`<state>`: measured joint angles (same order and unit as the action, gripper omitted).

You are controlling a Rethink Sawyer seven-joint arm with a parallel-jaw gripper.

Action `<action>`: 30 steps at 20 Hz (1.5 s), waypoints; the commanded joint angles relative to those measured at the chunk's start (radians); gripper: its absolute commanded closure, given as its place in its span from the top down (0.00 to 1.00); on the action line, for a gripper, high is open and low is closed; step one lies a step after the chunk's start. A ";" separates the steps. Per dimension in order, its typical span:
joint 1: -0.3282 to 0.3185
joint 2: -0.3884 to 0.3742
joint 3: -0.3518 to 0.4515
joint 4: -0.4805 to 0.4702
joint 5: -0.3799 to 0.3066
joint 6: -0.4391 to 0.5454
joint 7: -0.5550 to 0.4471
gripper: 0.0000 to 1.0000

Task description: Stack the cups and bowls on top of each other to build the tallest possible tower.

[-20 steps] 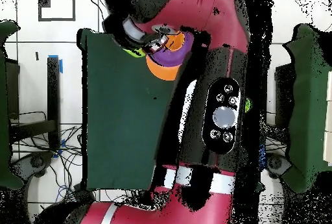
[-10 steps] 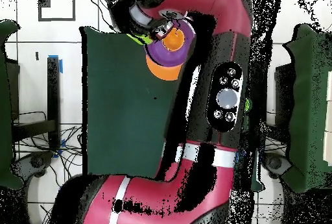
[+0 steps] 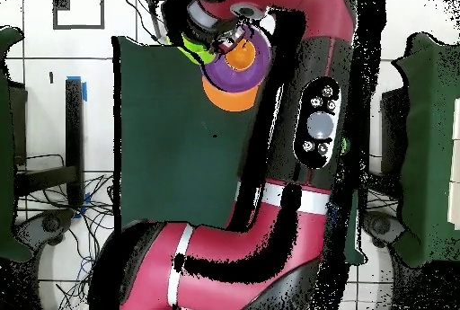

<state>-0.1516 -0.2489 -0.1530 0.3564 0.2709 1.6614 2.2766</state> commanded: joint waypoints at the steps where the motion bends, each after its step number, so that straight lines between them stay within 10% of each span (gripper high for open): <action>1: -0.037 0.037 0.076 -0.058 0.014 0.114 -0.090 0.00; 30: -0.104 0.134 -0.007 -0.169 0.118 0.169 -0.235 0.00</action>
<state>-0.2398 -0.1424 -0.1815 0.1830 0.3746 1.7147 2.2766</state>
